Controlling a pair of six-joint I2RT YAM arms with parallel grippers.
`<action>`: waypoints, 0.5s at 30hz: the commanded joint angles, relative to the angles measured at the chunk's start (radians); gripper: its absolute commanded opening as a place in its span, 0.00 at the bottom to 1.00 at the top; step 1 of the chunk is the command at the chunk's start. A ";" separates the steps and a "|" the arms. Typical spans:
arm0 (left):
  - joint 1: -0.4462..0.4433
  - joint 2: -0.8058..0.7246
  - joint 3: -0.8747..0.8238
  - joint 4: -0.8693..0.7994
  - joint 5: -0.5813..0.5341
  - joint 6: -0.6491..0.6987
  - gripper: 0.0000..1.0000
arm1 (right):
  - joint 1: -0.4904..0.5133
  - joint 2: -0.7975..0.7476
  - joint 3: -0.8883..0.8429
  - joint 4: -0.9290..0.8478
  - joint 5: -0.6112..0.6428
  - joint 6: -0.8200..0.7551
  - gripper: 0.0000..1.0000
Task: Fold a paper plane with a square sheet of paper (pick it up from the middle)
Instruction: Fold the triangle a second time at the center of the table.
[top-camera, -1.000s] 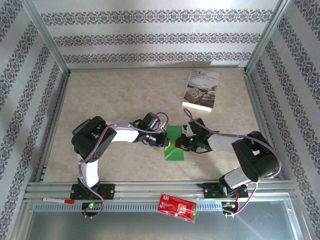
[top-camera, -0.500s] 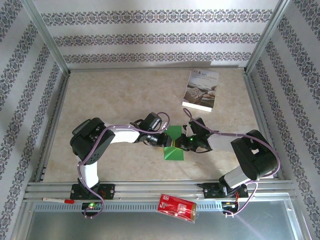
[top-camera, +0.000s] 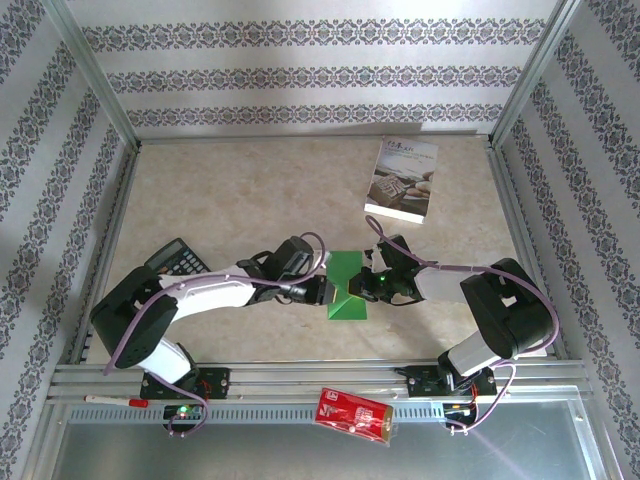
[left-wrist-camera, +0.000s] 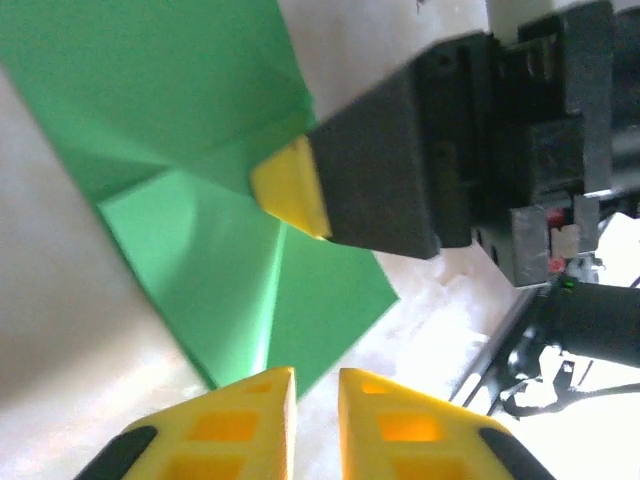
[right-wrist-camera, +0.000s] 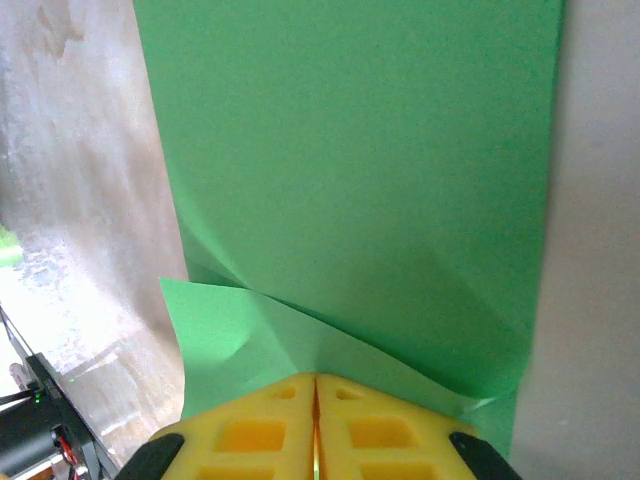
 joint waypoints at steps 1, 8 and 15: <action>-0.019 0.061 0.009 0.028 0.039 -0.008 0.06 | -0.013 0.038 -0.028 -0.083 0.063 -0.034 0.10; -0.028 0.155 0.047 0.053 0.052 0.004 0.00 | -0.017 0.026 -0.028 -0.090 0.064 -0.035 0.10; -0.028 0.187 0.049 0.030 0.038 0.028 0.00 | -0.017 0.026 -0.026 -0.090 0.062 -0.036 0.10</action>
